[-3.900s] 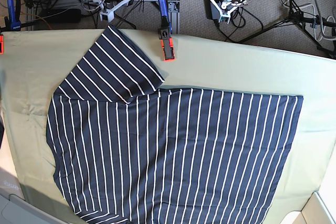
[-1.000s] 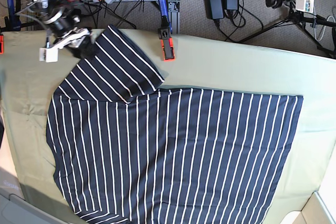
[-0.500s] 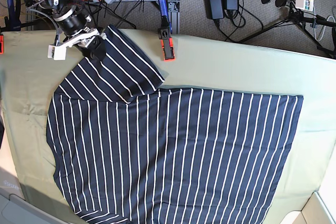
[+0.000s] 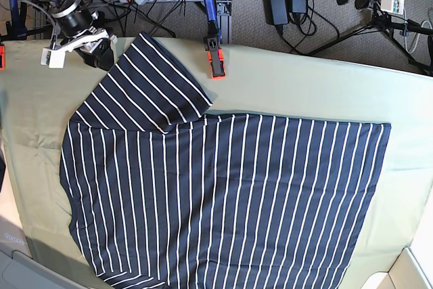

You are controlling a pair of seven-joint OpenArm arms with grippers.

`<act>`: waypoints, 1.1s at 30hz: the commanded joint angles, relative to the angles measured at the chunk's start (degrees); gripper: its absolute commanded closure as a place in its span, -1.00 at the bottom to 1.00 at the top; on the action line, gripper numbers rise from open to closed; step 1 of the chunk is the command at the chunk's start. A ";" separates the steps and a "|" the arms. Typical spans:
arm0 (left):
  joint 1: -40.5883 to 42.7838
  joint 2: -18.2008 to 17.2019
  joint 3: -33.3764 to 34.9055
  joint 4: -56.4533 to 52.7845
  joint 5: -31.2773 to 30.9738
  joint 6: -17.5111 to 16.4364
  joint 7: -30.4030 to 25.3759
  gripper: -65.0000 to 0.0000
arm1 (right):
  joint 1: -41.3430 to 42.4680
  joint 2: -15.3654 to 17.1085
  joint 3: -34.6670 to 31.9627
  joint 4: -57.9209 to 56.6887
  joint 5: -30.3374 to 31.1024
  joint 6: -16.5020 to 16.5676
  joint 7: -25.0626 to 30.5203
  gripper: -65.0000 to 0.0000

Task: Fold the T-shirt properly
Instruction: 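Grasp the shoulder corner of the navy striped shirt with the right gripper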

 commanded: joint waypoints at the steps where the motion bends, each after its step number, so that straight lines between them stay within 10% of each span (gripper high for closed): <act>1: 0.83 -0.37 -0.39 0.79 -0.59 -0.66 -0.87 -0.13 | -0.07 0.28 0.26 0.68 0.72 0.11 0.98 0.33; 30: 0.63 -1.33 -0.39 0.79 -1.49 -0.63 -1.27 -0.13 | 3.15 -5.51 -8.35 -3.04 -3.06 0.11 4.63 0.33; 33: 0.61 -1.77 -0.57 1.40 -2.08 -0.63 -1.27 -0.13 | 3.17 -5.51 -8.35 -3.02 -6.16 0.11 5.90 0.70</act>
